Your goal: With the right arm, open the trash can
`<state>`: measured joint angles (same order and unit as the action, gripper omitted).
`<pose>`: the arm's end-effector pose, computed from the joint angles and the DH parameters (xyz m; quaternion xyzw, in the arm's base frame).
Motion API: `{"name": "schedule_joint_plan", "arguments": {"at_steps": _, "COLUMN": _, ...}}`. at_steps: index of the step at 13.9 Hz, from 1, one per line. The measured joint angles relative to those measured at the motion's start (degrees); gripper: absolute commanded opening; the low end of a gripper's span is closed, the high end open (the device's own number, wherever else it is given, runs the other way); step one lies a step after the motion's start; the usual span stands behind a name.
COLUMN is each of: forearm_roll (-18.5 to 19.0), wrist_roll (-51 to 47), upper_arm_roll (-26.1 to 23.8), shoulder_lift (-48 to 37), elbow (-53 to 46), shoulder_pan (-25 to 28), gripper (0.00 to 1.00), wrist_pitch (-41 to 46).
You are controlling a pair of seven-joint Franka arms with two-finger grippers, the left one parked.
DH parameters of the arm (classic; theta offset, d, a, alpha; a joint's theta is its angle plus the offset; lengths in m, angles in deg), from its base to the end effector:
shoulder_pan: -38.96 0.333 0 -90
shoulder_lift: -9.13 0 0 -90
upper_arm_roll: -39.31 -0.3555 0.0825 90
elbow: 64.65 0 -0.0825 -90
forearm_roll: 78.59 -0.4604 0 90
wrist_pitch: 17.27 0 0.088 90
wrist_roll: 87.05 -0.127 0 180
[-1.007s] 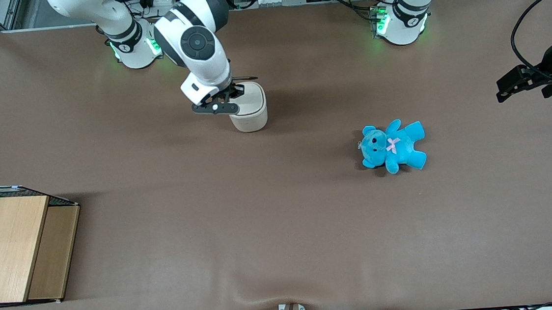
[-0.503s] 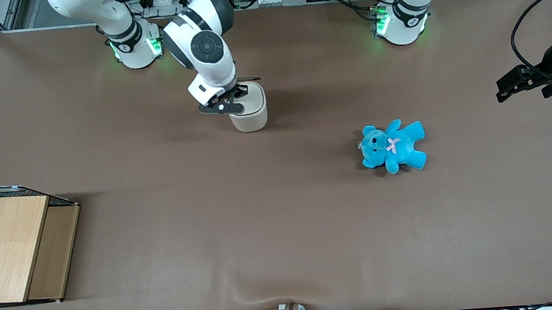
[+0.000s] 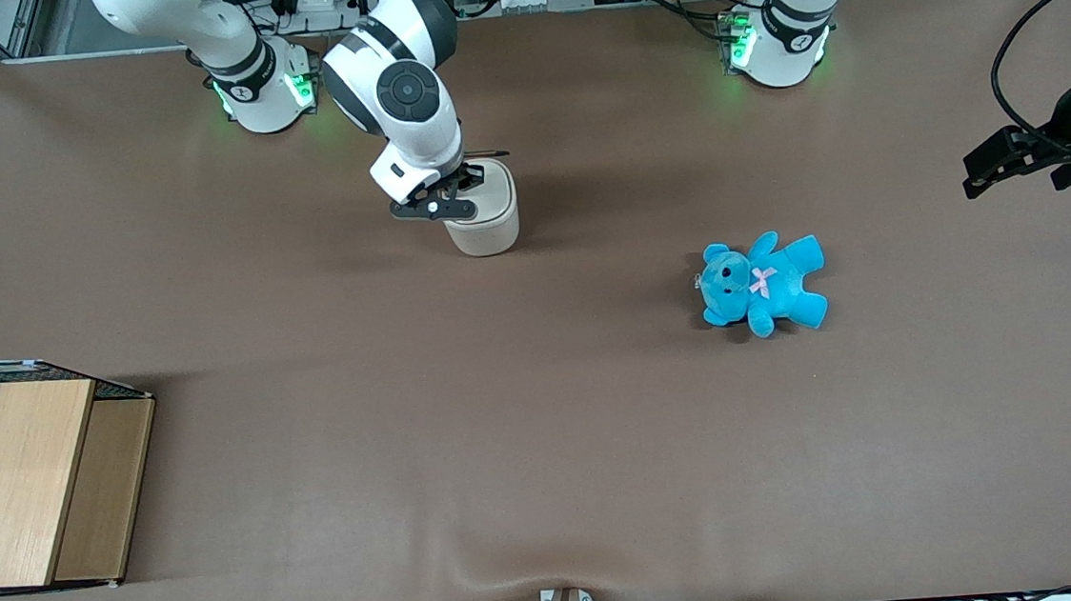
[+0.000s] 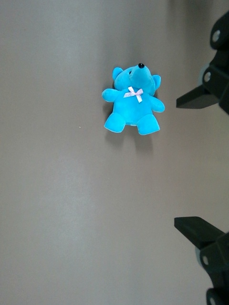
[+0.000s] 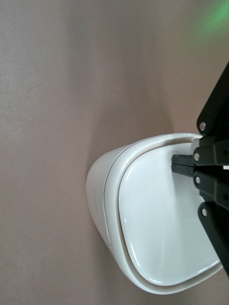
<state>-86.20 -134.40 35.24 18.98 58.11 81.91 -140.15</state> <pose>0.4050 0.4461 0.2789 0.9937 -0.0435 -0.1005 0.0223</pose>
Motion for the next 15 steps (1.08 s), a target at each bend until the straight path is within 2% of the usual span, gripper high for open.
{"name": "schedule_joint_plan", "arguments": {"at_steps": 7, "forearm_roll": 0.01, "wrist_roll": -1.31, "upper_arm_roll": 0.12, "shoulder_lift": 0.01, "elbow": -0.35, "shoulder_pan": 0.23, "gripper": 0.00, "wrist_pitch": 0.47}}
{"name": "schedule_joint_plan", "arguments": {"at_steps": 13, "forearm_roll": 0.00, "wrist_roll": -1.54, "upper_arm_roll": 1.06, "shoulder_lift": 0.03, "elbow": -7.35, "shoulder_pan": 0.21, "gripper": 0.00, "wrist_pitch": 9.13}}
{"name": "schedule_joint_plan", "arguments": {"at_steps": 15, "forearm_roll": -0.10, "wrist_roll": -1.64, "upper_arm_roll": 1.15, "shoulder_lift": 0.03, "elbow": -10.40, "shoulder_pan": 0.17, "gripper": 0.04, "wrist_pitch": 12.25}}
